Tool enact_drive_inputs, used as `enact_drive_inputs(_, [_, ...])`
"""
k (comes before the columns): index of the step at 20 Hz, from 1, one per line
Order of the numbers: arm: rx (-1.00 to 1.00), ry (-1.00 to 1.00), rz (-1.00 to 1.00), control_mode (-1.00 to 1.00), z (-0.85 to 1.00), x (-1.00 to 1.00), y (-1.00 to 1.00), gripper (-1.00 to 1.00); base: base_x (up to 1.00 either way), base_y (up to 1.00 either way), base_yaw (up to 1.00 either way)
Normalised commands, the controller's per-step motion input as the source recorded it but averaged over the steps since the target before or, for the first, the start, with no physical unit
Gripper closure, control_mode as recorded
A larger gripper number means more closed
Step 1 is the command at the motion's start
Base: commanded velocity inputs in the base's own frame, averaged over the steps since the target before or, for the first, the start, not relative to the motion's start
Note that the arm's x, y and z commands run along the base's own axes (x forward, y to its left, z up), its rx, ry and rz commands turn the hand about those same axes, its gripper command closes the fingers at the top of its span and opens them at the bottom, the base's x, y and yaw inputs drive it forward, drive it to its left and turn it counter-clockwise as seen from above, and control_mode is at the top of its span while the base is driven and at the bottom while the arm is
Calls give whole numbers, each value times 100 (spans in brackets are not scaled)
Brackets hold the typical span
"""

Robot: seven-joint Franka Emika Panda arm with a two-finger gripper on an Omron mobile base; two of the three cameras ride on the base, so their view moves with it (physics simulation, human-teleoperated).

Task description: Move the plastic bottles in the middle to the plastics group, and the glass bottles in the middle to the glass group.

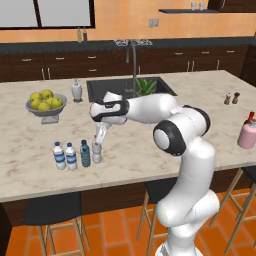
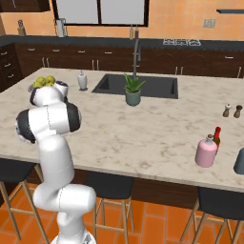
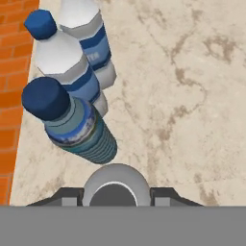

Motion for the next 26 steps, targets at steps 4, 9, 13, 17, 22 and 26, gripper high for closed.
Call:
enact_drive_inputs(4, [0, 0, 8, -100, -35, -2, 4, -100, 0, 0, 0])
enact_drive_inputs(9, [0, 0, 3, -100, -8, -14, 1, -100, 0, 0, 0])
enact_drive_inputs(13, [0, 0, 0, -100, 20, -15, 0, -100, 0, 0, 0])
enact_drive_inputs(17, [0, -9, 0, -100, 32, -16, 0, -100, 0, 0, 0])
enact_drive_inputs(22, [5, -27, 0, -100, 51, 0, -14, -100, 0, 0, 0])
enact_drive_inputs(26, [0, -10, -5, -100, 26, 1, -53, -100, 0, 0, 0])
